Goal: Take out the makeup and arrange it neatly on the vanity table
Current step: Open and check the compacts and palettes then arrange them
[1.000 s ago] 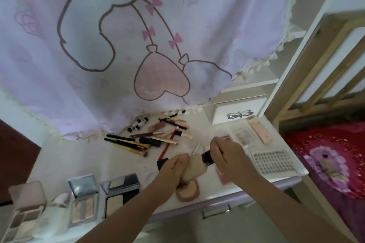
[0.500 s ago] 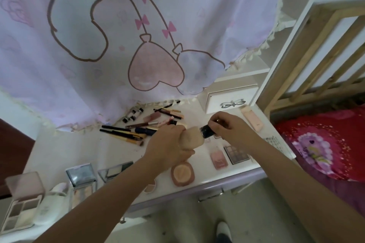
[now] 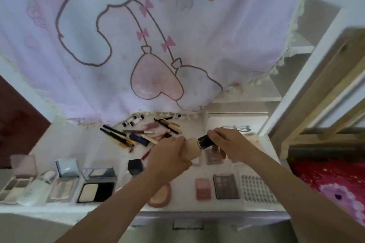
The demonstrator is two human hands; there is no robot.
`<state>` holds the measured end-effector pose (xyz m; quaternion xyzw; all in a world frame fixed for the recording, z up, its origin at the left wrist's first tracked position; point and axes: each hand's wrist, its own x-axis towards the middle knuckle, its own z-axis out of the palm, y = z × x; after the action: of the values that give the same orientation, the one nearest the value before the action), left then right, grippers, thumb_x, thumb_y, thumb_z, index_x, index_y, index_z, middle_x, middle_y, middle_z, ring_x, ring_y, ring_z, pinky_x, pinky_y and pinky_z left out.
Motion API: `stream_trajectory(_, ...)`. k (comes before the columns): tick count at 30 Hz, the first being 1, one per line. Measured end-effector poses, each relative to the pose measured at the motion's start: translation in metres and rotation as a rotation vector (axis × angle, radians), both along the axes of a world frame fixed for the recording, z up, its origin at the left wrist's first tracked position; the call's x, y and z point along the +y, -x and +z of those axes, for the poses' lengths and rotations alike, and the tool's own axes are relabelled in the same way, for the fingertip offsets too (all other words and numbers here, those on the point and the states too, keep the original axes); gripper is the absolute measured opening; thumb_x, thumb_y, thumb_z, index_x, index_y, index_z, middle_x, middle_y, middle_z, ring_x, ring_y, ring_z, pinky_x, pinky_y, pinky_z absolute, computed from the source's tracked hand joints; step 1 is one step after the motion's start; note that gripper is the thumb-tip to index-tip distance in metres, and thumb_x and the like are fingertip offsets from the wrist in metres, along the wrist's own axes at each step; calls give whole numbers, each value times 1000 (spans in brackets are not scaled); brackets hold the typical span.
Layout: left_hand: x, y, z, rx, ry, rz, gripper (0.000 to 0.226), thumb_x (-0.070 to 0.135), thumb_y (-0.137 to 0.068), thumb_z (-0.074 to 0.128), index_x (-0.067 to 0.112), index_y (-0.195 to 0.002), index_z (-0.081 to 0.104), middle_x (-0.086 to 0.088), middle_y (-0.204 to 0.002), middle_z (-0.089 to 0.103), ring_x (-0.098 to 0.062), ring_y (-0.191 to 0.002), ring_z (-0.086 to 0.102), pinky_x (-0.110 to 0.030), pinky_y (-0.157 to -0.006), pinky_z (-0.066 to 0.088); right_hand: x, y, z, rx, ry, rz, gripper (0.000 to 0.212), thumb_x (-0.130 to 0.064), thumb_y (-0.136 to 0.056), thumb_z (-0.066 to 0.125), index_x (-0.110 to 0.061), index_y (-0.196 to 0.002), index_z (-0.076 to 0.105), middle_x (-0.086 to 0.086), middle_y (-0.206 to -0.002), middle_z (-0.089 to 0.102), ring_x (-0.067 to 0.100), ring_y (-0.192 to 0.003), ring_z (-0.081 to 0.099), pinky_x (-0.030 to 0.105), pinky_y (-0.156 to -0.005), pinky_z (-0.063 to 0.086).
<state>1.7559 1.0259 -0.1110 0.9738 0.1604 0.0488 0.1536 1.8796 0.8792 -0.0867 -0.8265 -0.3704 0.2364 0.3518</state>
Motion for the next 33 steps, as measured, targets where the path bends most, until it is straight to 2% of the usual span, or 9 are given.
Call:
stream_trajectory(3, -14, -2, -2, 37, 0, 57, 51, 46, -72, 67, 24, -115, 49, 3, -107, 57, -16, -98, 50, -25, -74, 37, -7, -14, -5, -107, -21, 94, 24, -30, -94, 44, -17, -79, 57, -5, -60, 55, -4, -41, 49, 15, -49, 37)
stream_trajectory(8, -28, 2, -1, 27, -9, 160, 54, 47, -74, 65, 22, -118, 48, 2, -110, 57, -17, -100, 52, -26, -79, 40, -15, -31, 0, 31, -118, 300, 34, -23, -86, 60, -51, -101, 49, -21, -96, 57, 0, -82, 59, 16, -68, 51)
stream_trajectory(13, -37, 6, 9, 11, -58, 213, 50, 44, -74, 66, 21, -116, 50, 0, -109, 59, -20, -100, 55, -29, -77, 41, -2, -34, 2, -50, -57, 301, 14, -34, -91, 48, -28, -90, 61, -12, -63, 62, 4, -48, 56, 7, -42, 37)
stream_trajectory(17, -34, 13, 15, 33, -73, 251, 57, 42, -76, 66, 21, -125, 47, 0, -116, 58, -21, -107, 53, -30, -85, 41, 1, -32, 4, -88, -191, 426, 28, -14, -83, 62, -36, -101, 58, -25, -90, 56, -6, -76, 57, 6, -61, 44)
stream_trajectory(20, -28, 20, 19, 49, -100, 257, 58, 43, -77, 65, 22, -127, 45, 0, -120, 56, -22, -109, 51, -30, -84, 40, 9, -24, 3, 0, -144, 398, 38, -28, -86, 60, -41, -118, 44, -26, -96, 53, 2, -80, 60, 16, -66, 48)
stream_trajectory(22, -25, 25, 22, 79, -114, 253, 57, 42, -78, 64, 21, -127, 45, 0, -121, 55, -23, -110, 51, -31, -84, 41, 18, -20, -3, 4, -99, 344, 9, -35, -91, 49, -36, -99, 52, -18, -74, 60, 5, -58, 59, 18, -53, 44)
stream_trajectory(24, -19, 31, 23, 106, -135, 250, 50, 41, -78, 63, 19, -121, 47, -1, -120, 55, -23, -109, 50, -31, -83, 41, 25, -13, -3, -79, -98, 336, 17, -33, -92, 48, -33, -77, 55, -11, -57, 59, 1, -44, 52, 18, -48, 40)
stream_trajectory(30, 4, 55, 25, 111, -155, 270, 57, 37, -79, 62, 23, -129, 41, -3, -111, 59, -23, -104, 52, -29, -78, 42, 40, 3, 0, 152, -223, 424, 41, -18, -86, 61, -51, -105, 46, -21, -97, 61, 1, -87, 63, 14, -68, 50)
stream_trajectory(33, 12, 65, 25, 83, -170, 274, 53, 38, -78, 63, 23, -126, 45, -1, -111, 59, -21, -104, 53, -27, -76, 40, 57, 13, 0, 140, -163, 358, 14, -30, -94, 45, -31, -87, 57, -12, -62, 64, 3, -49, 60, 14, -47, 47)
